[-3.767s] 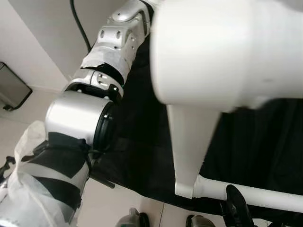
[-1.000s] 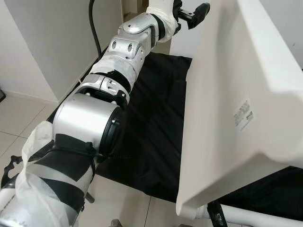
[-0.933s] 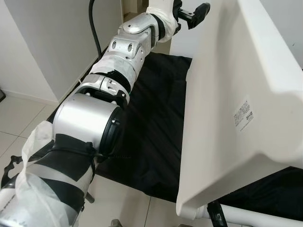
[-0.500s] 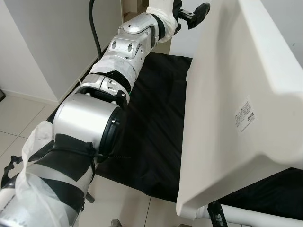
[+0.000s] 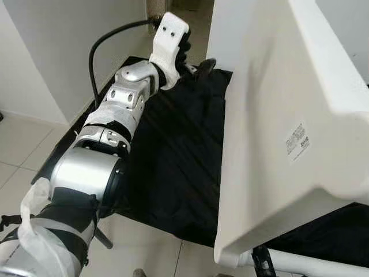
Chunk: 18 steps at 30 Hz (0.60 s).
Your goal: Building children table
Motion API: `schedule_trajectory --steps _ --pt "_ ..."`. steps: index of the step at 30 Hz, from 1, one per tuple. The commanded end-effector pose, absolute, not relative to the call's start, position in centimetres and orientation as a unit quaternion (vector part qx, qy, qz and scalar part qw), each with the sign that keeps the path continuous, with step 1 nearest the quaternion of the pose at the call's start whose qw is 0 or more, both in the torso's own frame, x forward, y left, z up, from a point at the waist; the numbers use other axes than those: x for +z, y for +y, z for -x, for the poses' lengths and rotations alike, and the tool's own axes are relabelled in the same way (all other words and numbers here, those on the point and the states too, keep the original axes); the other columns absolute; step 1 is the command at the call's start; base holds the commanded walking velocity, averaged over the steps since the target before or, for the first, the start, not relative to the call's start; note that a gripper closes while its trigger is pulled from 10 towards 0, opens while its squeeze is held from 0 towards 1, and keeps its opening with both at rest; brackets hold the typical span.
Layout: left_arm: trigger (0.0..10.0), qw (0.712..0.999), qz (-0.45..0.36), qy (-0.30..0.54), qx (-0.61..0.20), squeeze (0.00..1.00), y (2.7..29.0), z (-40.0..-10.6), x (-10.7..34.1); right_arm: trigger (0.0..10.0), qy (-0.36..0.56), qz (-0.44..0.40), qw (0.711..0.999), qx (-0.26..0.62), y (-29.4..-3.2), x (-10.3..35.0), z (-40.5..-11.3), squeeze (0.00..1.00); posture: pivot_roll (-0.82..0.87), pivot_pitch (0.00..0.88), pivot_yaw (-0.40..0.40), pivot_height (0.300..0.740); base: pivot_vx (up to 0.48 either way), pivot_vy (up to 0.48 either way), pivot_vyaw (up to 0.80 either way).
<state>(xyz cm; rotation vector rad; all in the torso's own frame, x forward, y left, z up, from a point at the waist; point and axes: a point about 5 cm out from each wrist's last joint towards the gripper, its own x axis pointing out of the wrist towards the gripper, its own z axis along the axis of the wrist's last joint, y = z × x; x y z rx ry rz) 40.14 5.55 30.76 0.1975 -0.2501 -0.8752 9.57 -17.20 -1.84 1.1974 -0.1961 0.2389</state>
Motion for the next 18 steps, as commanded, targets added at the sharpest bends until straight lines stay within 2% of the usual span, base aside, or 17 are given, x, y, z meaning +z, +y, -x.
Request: schedule_trajectory --steps 1,7,9,15,16,18 --pt "10.0 0.868 -0.101 -0.12 -0.47 0.0 5.5 -39.6 30.8 10.0 -0.13 -0.457 0.879 -0.043 -18.5 3.0 3.5 0.0 -0.34 0.0 0.0 0.74 0.0 0.0 0.0" --pt "10.0 0.837 -0.103 -0.139 -0.52 0.0 7.4 -38.4 30.2 10.0 -0.126 -0.424 0.896 -0.044 -20.1 2.8 3.3 0.0 -0.33 0.0 0.0 0.74 0.0 0.0 0.0" --pt "10.0 0.826 -0.117 -0.136 -0.535 0.0 8.9 -37.8 29.4 10.0 -0.125 -0.414 0.902 -0.022 -20.3 3.3 2.7 0.0 -0.31 0.0 0.0 0.74 0.0 0.0 0.0" --pt "10.0 0.833 -0.126 -0.113 -0.526 0.0 10.4 -37.8 28.9 10.0 -0.106 -0.392 0.913 0.026 -20.3 4.4 1.6 0.0 -0.3 0.0 0.0 0.74 0.0 0.0 0.0" --pt "10.0 0.834 -0.127 -0.112 -0.525 0.0 10.5 -37.8 29.0 10.0 -0.095 -0.387 0.917 0.035 -20.4 4.6 1.5 0.0 -0.3 0.073 0.326 0.74 0.0 0.0 0.0" --pt "10.0 0.834 -0.127 -0.112 -0.525 0.0 10.5 -37.8 29.0 10.0 -0.095 -0.387 0.917 0.035 -20.4 4.6 1.5 0.0 -0.3 0.073 0.326 0.74 0.0 0.0 0.0"
